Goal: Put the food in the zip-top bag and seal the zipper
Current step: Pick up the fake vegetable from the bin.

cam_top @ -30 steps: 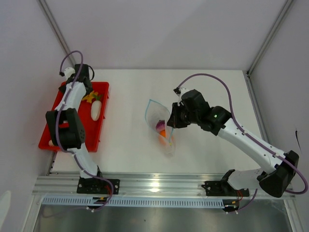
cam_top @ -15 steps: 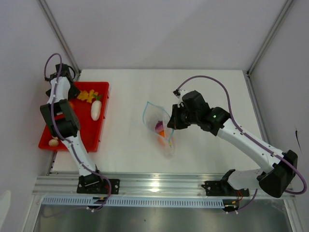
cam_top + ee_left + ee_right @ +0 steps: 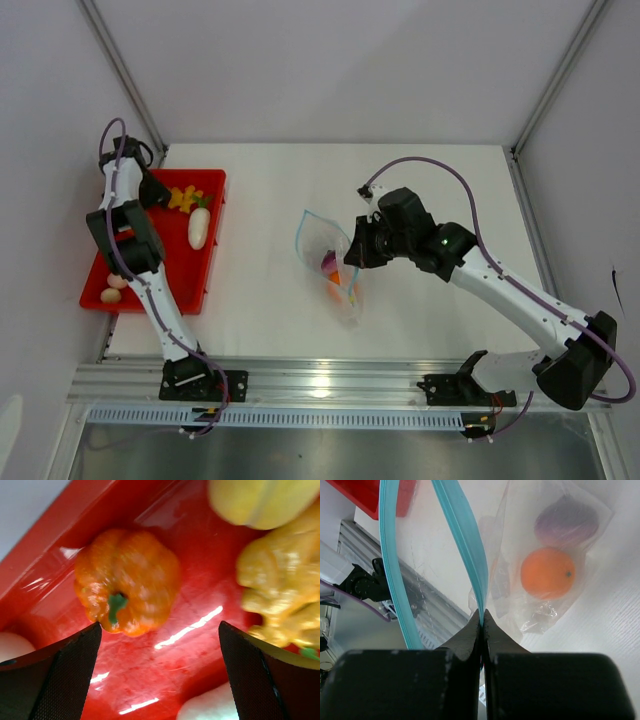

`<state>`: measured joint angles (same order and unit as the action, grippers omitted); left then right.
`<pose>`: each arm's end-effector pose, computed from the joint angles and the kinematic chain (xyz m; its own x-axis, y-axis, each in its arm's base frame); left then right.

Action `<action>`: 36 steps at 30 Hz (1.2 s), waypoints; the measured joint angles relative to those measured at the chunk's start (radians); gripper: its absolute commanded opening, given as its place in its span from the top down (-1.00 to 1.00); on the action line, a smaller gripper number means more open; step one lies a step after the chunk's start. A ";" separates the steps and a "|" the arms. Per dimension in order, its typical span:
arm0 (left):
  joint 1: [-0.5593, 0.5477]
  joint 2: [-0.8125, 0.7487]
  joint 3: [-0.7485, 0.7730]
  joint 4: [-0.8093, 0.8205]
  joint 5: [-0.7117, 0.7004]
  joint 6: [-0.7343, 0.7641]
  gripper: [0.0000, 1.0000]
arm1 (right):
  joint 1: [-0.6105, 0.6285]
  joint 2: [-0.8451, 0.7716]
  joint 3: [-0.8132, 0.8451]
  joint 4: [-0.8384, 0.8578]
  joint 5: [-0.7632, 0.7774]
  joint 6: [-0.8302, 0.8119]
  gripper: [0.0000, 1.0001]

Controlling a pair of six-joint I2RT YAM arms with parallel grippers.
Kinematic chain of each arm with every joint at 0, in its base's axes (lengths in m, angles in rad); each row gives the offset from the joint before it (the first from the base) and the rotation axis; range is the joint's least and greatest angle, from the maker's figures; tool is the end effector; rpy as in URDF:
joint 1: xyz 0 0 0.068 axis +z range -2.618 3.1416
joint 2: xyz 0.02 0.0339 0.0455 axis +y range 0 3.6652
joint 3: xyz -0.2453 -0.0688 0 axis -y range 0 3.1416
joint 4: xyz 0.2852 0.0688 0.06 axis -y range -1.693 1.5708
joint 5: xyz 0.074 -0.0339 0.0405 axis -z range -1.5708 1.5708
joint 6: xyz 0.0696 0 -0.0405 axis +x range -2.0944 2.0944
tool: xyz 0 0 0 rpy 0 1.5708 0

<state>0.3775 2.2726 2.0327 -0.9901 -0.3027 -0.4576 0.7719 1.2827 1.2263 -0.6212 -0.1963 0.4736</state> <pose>0.4726 0.2097 0.1590 -0.5896 -0.6875 -0.4240 -0.7858 0.6096 0.1044 0.2408 0.2533 0.3033 -0.7615 -0.1169 -0.6376 -0.5008 0.7306 0.4642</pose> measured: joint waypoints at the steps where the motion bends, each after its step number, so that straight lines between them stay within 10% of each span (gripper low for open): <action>1: 0.006 0.007 0.003 -0.009 0.002 0.003 -0.99 | 0.000 0.000 0.000 0.000 -0.001 0.000 1.00; 32: 0.037 0.111 0.121 -0.061 0.019 0.035 -0.99 | 0.015 -0.001 0.022 -0.005 -0.001 0.031 1.00; 36: 0.038 0.116 0.122 -0.060 0.016 0.044 -0.70 | 0.023 -0.001 0.024 -0.006 0.006 0.032 1.00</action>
<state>0.4152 2.3890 2.1548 -1.0504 -0.2871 -0.4133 0.7948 1.2819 1.2499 -0.6277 -0.1905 0.5060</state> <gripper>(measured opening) 0.929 0.003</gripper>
